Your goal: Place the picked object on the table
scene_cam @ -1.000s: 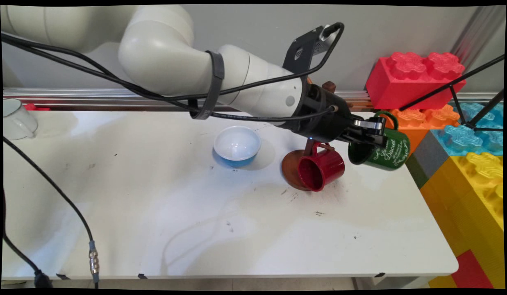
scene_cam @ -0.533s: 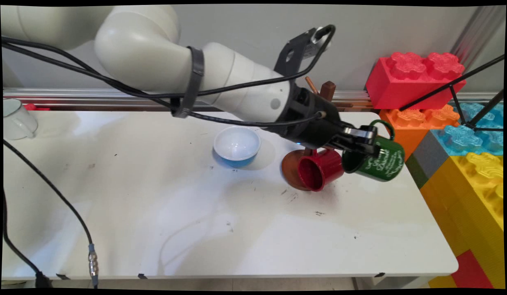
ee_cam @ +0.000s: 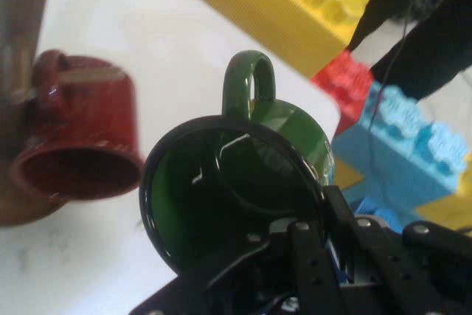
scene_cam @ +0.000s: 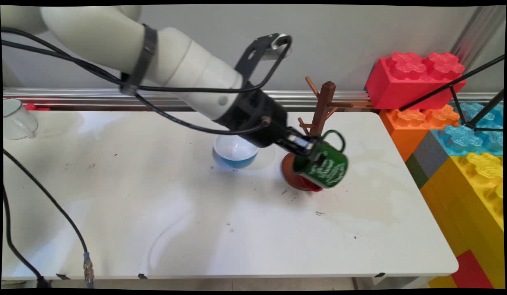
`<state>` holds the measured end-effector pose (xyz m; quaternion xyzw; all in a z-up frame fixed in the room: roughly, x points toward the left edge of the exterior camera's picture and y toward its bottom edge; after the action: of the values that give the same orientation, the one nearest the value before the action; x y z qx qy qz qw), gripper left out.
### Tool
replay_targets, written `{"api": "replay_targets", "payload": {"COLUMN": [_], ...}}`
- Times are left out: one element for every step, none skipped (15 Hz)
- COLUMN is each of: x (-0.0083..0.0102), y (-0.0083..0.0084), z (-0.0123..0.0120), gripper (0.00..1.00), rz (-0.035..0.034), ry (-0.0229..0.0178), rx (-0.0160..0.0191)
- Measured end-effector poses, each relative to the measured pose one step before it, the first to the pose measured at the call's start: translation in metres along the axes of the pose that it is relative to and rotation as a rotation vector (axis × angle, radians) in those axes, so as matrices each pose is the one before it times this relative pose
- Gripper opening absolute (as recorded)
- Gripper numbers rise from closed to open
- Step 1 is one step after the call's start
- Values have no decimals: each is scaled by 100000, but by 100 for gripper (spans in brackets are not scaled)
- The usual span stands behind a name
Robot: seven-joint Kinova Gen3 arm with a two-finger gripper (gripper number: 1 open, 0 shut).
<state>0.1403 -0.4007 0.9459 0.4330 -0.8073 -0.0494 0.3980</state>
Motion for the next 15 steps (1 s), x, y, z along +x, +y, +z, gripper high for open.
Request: {"api": "replay_targets", "payload": {"x": [-216,-201,-223,-198,-139,-164,-134,-109,-63,-66,-54,-50,-78,-52,-124], "y": [-406,-320,-319,-265,-189,-149,-81,-24,13,47,47,84,76,48,58], "z": [-626,-468,-512,-396,-239,-154,-44,58,51,170,198,320,308,219,355], "gripper": [0,0,0,0,0,0,0,0,0,0,0,0,0,0,0], "rz": [2092,1691,1852,1659,1389,1696,1781,1587,1063,1943,1592,1847,1495,914,1252], "ry": [-2339,-2073,-2210,-2100,-1617,-1931,-1923,-1719,-1040,-1781,-1492,-1868,-1676,-1113,-1746], "rx": [1472,1395,1720,1922,1692,1992,1936,1882,1279,2385,2093,2427,2075,1338,1993]}}
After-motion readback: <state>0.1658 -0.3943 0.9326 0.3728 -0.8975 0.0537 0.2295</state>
